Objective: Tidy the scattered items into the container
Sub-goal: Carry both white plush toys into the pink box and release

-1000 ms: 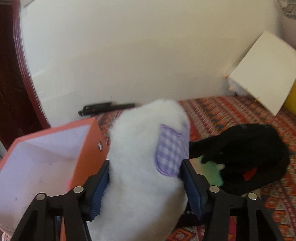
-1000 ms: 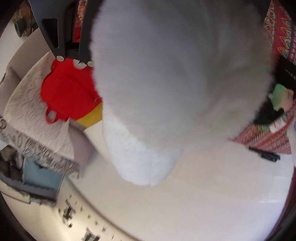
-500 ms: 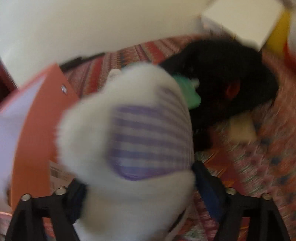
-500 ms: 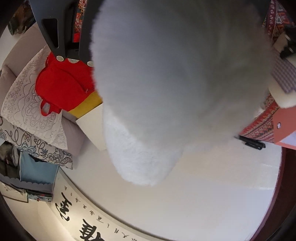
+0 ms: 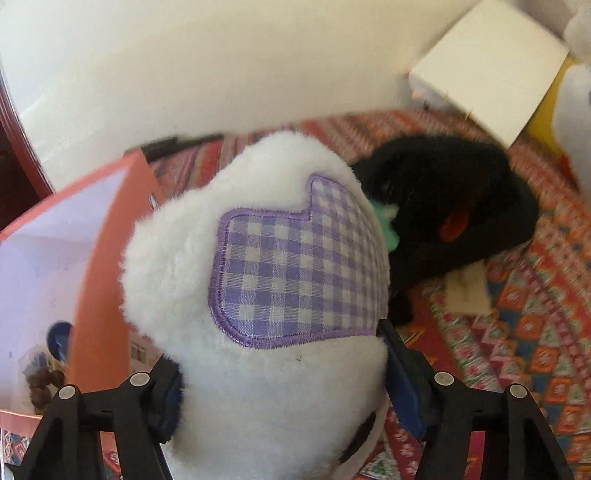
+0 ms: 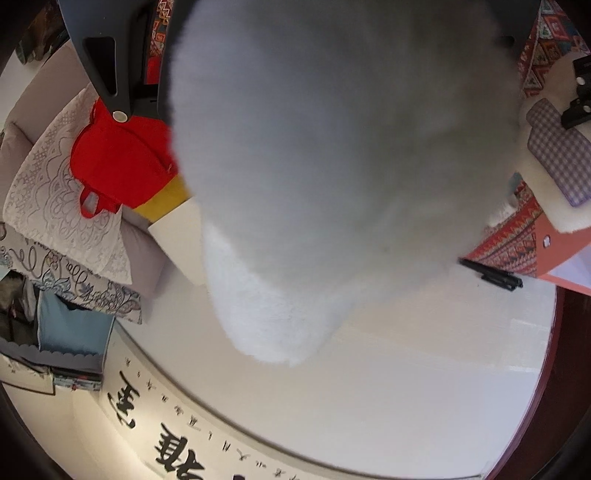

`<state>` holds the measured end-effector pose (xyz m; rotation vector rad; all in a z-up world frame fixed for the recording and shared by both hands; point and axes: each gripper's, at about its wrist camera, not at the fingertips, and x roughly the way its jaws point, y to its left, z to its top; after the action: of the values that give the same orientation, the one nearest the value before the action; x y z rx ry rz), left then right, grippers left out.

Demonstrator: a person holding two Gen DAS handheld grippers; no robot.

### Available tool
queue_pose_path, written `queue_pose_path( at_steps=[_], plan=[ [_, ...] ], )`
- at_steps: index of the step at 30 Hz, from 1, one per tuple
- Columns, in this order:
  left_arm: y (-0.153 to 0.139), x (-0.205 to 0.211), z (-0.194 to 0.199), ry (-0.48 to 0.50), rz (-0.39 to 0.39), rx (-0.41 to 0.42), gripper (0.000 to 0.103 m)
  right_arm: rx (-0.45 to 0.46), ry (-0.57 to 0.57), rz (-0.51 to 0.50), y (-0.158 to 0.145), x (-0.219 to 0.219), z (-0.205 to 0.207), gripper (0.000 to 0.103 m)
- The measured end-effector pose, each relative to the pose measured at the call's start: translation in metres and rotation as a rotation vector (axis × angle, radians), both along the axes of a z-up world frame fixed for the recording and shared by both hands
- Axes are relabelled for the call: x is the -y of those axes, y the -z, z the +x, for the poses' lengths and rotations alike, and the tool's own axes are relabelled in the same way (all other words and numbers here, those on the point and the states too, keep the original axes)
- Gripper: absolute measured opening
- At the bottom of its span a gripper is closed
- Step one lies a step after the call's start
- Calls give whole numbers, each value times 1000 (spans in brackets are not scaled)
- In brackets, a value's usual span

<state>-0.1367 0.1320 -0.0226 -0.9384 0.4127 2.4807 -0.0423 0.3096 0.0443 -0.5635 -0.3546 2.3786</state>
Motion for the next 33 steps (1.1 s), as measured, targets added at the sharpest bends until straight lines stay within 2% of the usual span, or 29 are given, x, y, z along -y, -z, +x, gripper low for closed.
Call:
queue_pose_path(
  at_steps=[9, 12, 17, 19, 22, 25, 26, 28, 29, 30, 33],
  plan=[
    [-83, 47, 25, -22, 198, -155, 73, -95, -58, 108, -32, 65, 7, 70],
    [-106, 72, 29, -60, 252, -215, 74, -137, -88, 160, -42, 96, 8, 70],
    [-143, 137, 31, -192, 325, -338, 75, -236, -192, 215, -63, 160, 3, 70],
    [-149, 162, 25, -258, 345, -371, 75, -256, -269, 202, -70, 190, -9, 70],
    [-150, 207, 11, -402, 345, -429, 75, -254, -403, 111, -85, 231, -42, 70],
    [-136, 239, -16, -493, 350, -400, 76, -233, -507, 32, -95, 267, -85, 70],
    [-129, 246, -27, -509, 359, -384, 79, -218, -552, 6, -97, 280, -106, 71],
    [-112, 260, -50, -559, 346, -352, 86, -172, -641, -31, -95, 303, -145, 78],
    [-106, 266, -57, -582, 338, -350, 89, -141, -675, -49, -94, 316, -164, 93],
    [-102, 269, -61, -601, 332, -350, 89, -118, -680, -55, -90, 327, -177, 103],
    [-106, 283, -59, -635, 376, -367, 98, -135, -714, -29, -88, 351, -179, 103]
  ],
)
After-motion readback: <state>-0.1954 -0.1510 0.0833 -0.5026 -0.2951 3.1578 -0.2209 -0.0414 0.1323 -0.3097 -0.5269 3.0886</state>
